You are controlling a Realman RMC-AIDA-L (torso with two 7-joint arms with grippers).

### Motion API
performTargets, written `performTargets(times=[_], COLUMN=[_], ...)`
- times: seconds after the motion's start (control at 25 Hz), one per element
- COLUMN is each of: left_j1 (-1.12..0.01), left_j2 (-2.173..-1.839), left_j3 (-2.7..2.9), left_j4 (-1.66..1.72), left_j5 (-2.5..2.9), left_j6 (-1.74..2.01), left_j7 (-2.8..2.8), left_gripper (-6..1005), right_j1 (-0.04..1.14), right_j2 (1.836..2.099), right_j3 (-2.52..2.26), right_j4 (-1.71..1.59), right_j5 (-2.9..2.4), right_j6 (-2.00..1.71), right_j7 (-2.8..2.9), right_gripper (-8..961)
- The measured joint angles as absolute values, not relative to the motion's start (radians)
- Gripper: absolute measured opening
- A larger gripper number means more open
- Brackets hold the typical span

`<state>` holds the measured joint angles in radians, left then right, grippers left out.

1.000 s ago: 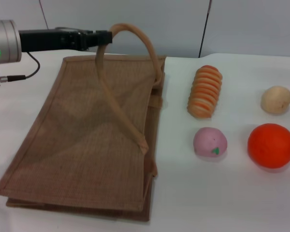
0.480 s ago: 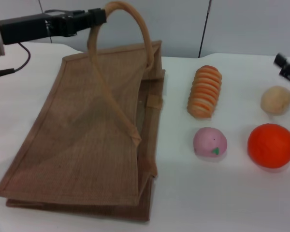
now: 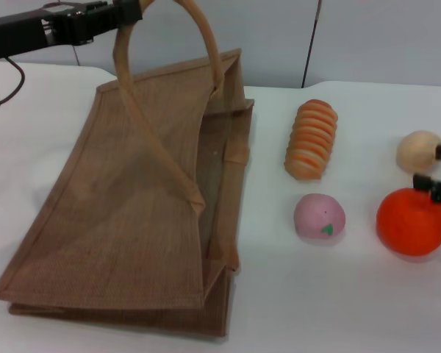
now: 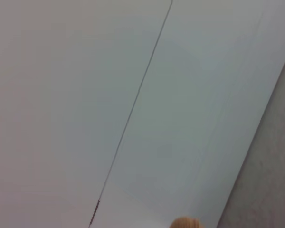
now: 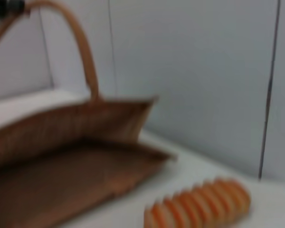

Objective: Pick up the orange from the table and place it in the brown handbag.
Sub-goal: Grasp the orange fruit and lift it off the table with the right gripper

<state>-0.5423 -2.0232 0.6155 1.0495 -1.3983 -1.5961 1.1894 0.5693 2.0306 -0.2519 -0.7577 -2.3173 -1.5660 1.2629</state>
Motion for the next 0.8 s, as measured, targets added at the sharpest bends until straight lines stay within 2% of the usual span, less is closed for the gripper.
performTargets(times=[0.8], left_j1=[-0.541], left_j2=[-2.023], left_j3=[0.618], left_j4=[1.06], left_j5=[-1.399], left_j6=[-1.608], left_j7=[1.177], left_gripper=[129], right_j1=[0.658], right_j2=[2.037], right_j3=[-0.255], right_j4=[-0.779], right_j5=[-2.6], right_j6=[-1.559], right_j7=[1.411], right_gripper=[802])
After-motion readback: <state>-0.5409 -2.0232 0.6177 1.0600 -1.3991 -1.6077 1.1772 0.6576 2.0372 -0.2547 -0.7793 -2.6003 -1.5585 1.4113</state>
